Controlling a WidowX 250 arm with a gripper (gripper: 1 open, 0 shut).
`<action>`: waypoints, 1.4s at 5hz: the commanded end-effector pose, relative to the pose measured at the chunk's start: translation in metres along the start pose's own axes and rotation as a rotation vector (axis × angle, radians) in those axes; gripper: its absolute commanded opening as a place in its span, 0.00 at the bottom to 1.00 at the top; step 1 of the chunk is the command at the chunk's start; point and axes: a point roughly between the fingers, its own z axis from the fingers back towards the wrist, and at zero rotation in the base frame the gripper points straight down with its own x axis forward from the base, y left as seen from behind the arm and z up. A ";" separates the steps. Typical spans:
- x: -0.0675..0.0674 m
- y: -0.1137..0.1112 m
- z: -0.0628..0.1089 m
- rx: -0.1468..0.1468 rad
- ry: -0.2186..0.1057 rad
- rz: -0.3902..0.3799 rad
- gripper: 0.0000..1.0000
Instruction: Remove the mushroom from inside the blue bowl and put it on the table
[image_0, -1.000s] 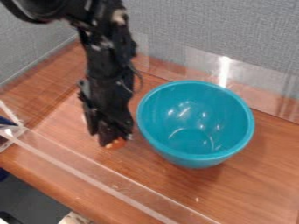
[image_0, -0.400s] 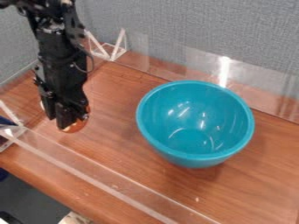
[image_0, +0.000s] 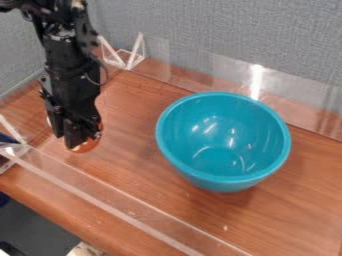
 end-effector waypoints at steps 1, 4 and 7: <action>0.005 0.002 0.006 0.019 -0.021 -0.018 0.00; 0.012 0.001 0.013 0.015 -0.048 -0.006 1.00; 0.022 -0.004 0.000 0.020 -0.044 -0.003 1.00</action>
